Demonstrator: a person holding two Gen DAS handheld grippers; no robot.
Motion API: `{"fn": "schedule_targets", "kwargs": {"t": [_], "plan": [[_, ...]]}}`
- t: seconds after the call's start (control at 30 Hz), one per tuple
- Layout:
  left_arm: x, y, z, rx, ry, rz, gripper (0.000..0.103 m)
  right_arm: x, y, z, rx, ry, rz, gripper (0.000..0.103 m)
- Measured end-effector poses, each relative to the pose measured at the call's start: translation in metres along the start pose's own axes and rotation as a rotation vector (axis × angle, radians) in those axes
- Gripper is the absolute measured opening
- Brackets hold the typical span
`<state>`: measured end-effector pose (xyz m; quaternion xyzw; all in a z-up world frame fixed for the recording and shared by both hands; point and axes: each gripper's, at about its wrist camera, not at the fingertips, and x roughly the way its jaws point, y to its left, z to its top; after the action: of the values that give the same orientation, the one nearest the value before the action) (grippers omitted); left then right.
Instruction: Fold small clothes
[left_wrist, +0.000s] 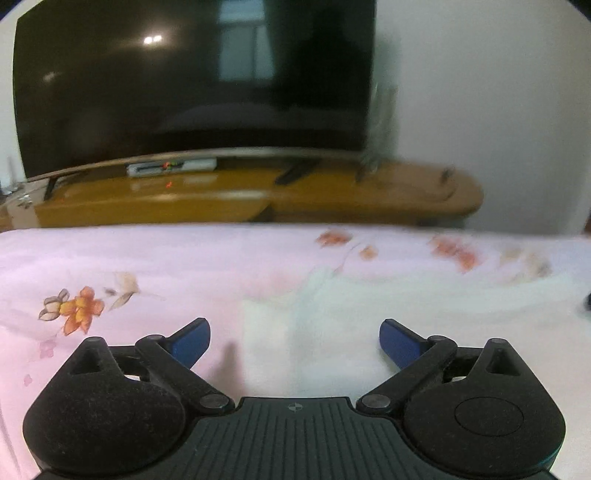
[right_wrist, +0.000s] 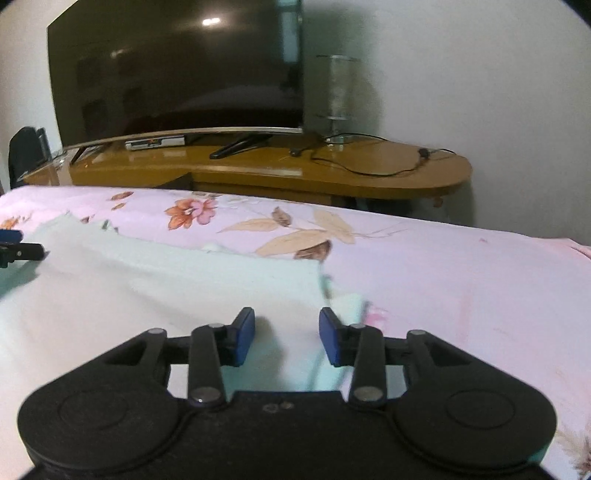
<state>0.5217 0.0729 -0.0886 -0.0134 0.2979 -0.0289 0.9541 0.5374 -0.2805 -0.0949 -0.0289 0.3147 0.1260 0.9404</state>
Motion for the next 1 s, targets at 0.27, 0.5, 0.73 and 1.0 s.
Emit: {"fn": "schedule_targets", "kwargs": {"t": [0.27,0.5,0.73,1.0], "plan": [[-0.031,-0.105,-0.025,0.235,0.029,-0.184,0.098,-0.024,0.081,-0.014,-0.076,0.011,0.203,0.039],[-0.031,-0.062,-0.044,0.184,0.107,-0.096,0.098,-0.026,0.072,-0.035,-0.081,0.026,0.066,0.038],[-0.074,-0.063,-0.046,0.164,0.076,-0.091,0.098,-0.062,0.060,-0.038,-0.078,0.005,0.028,0.041],[-0.073,-0.097,-0.079,0.200,0.153,-0.101,0.099,-0.064,0.136,-0.080,-0.179,0.092,0.139,0.043]]}}
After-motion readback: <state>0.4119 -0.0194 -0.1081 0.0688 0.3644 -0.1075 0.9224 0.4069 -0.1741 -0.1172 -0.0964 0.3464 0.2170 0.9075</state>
